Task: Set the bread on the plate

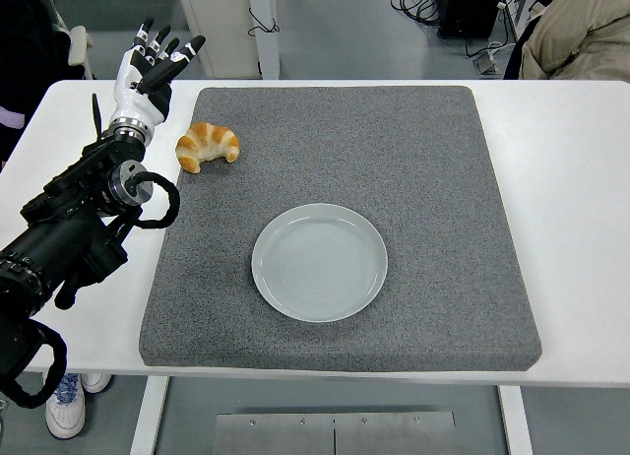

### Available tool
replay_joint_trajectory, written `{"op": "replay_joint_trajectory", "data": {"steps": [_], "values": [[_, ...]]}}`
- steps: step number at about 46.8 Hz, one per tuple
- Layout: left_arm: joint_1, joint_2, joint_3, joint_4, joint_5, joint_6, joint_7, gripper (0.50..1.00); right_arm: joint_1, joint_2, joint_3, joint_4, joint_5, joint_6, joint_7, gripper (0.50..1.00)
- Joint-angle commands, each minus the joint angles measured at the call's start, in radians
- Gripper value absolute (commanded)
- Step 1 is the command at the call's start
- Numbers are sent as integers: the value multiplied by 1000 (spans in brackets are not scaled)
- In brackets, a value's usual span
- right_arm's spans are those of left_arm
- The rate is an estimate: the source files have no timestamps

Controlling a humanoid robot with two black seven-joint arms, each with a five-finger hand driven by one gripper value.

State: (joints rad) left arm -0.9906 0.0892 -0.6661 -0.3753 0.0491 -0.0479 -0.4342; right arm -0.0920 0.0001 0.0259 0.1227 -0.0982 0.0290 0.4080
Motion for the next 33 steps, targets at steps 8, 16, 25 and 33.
{"op": "replay_joint_trajectory", "data": {"steps": [8,16,25,33], "values": [[-10,12,13,4,14,-29,11,971,0,0,0,0,0,0,0,1000],[-20,35,49,3,21,-4,41,969,0,0,0,0,0,0,0,1000],[-33,57,100,3,101,29,55,965,0,0,0,0,0,0,0,1000],[-60,76,100,6,216,80,130,928,0,0,0,0,0,0,0,1000]]}}
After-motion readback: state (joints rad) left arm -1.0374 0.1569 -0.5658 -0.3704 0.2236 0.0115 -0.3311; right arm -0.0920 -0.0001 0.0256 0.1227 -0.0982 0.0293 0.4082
